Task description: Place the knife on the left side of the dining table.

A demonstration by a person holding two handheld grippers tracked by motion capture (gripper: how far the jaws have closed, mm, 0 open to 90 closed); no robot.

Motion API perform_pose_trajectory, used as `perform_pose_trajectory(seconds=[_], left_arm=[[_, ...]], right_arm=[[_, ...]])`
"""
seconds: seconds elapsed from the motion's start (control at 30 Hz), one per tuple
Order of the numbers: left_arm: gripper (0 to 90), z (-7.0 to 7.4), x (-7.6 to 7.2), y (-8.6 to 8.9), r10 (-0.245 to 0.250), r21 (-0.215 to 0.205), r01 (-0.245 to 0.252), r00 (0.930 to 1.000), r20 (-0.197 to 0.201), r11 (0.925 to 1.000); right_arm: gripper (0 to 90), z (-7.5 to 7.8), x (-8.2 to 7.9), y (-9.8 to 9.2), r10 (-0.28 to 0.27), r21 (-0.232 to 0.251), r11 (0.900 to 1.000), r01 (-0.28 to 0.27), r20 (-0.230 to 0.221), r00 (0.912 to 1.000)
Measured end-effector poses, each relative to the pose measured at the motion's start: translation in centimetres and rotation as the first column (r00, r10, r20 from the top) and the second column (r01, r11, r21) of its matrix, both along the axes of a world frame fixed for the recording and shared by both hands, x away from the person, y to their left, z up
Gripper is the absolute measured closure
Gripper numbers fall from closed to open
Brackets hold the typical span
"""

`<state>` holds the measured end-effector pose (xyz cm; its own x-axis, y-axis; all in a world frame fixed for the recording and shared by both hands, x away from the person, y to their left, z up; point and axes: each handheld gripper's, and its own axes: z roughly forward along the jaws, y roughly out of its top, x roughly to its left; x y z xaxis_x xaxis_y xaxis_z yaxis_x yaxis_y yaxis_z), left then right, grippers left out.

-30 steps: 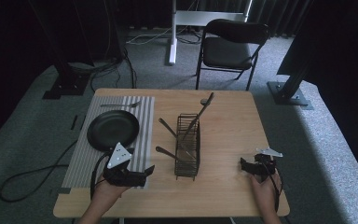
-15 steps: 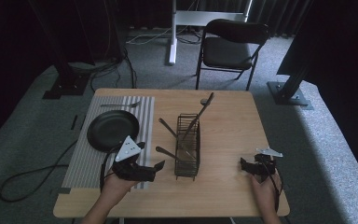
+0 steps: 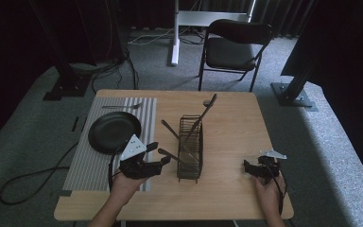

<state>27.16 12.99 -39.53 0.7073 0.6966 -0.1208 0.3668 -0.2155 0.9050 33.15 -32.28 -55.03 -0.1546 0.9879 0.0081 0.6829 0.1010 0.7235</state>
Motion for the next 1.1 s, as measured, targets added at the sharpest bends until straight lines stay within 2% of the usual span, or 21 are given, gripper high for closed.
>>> perform_pose_trajectory(seconds=[0.13, 0.17, 0.2, 0.23, 0.3, 0.33, 0.37, 0.4, 0.43, 0.53, 0.57, 0.6, 0.7, 0.8, 0.83, 1.03, 1.1], left_arm=[[47.0, -0.1, 0.1, 0.1, 0.014, -0.018, -0.014, 0.9999, -0.008, 0.9997], [47.0, -0.2, 0.2, 0.2, 0.016, -0.034, -0.017, 0.9997, -0.019, 0.9993], [48.0, -0.3, 0.2, 0.2, 0.017, -0.030, -0.018, 0.9996, -0.020, 0.9994], [53.8, -0.4, 0.1, 0.2, 0.023, -0.022, -0.023, 0.9997, -0.012, 0.9995], [56.1, -0.4, -0.1, 0.2, 0.024, -0.016, -0.024, 0.9997, 0.006, 0.9996], [62.0, -0.4, -0.1, 0.2, 0.024, -0.016, -0.024, 0.9997, 0.006, 0.9996], [62.0, -0.4, -0.2, 0.2, 0.040, -0.002, -0.040, 0.9989, 0.023, 0.9992], [66.1, -0.4, -0.2, 0.2, 0.041, 0.006, -0.042, 0.9987, 0.031, 0.9991], [68.9, -0.4, -0.1, 0.2, 0.038, 0.000, -0.038, 0.9991, 0.020, 0.9993], [68.0, -0.3, 0.3, 0.3, 0.027, -0.039, -0.028, 0.9995, -0.014, 0.9989], [65.2, -0.3, 0.4, 0.4, 0.015, -0.061, -0.017, 0.9995, -0.029, 0.9980], [63.4, -0.3, 0.5, 0.4, 0.023, -0.068, -0.025, 0.9993, -0.030, 0.9974], [63.8, -0.2, 0.8, 0.3, 0.030, -0.068, -0.033, 0.9990, -0.034, 0.9972], [69.2, -0.1, 0.7, 0.0, 0.042, -0.065, -0.043, 0.9988, -0.027, 0.9969], [72.1, -0.1, 0.7, -0.1, 0.038, -0.067, -0.040, 0.9989, -0.029, 0.9969], [74.8, 0.2, 0.6, -0.3, -0.002, -0.097, -0.001, 0.9994, -0.036, 0.9953], [75.8, 0.4, 0.5, -0.7, -0.013, -0.092, 0.011, 0.9996, -0.023, 0.9957]], right_arm=[[11.5, 0.0, 0.0, 0.0, 0.000, 0.000, 1.000, 0.000, 0.000, 1.0000], [11.6, 0.0, 0.0, 0.0, 0.000, 0.000, 1.000, 0.000, 0.000, 1.0000], [11.6, 0.0, 0.0, 0.0, 0.000, 0.000, 1.000, 0.000, 0.000, 1.0000], [11.6, 0.0, 0.0, 0.0, 0.000, 0.000, 1.000, 0.000, 0.000, 1.0000], [11.6, 0.0, 0.0, 0.0, 0.000, 0.000, 1.000, 0.000, 0.000, 1.0000], [11.6, 0.0, 0.0, 0.0, 0.000, 0.000, 1.000, 0.000, 0.000, 1.0000], [11.6, 0.0, 0.0, 0.0, 0.000, 0.000, 1.000, 0.000, 0.000, 1.0000], [11.6, 0.0, 0.0, 0.0, 0.000, 0.000, 1.000, 0.000, 0.000, 1.0000], [11.6, 0.0, 0.0, 0.0, 0.000, 0.000, 1.000, 0.000, 0.000, 1.0000], [11.6, 0.0, 0.0, 0.0, 0.000, 0.000, 1.000, 0.000, 0.000, 1.0000], [11.6, 0.0, 0.0, 0.0, 0.000, 0.000, 1.000, 0.000, 0.000, 1.0000], [11.6, 0.0, 0.0, 0.0, 0.000, 0.000, 1.000, 0.000, 0.000, 1.0000], [11.6, 0.0, 0.0, 0.0, 0.000, 0.000, 1.000, 0.000, 0.000, 1.0000], [11.6, 0.0, 0.0, 0.0, 0.000, 0.000, 1.000, 0.000, 0.000, 1.0000], [11.6, 0.0, 0.0, 0.0, 0.000, 0.000, 1.000, 0.000, 0.000, 1.0000], [11.6, 0.0, 0.0, 0.0, 0.000, 0.000, 1.000, 0.000, 0.000, 1.0000], [11.6, 0.0, 0.0, 0.0, -0.001, 0.000, 1.000, 0.001, 0.000, 1.0000]])
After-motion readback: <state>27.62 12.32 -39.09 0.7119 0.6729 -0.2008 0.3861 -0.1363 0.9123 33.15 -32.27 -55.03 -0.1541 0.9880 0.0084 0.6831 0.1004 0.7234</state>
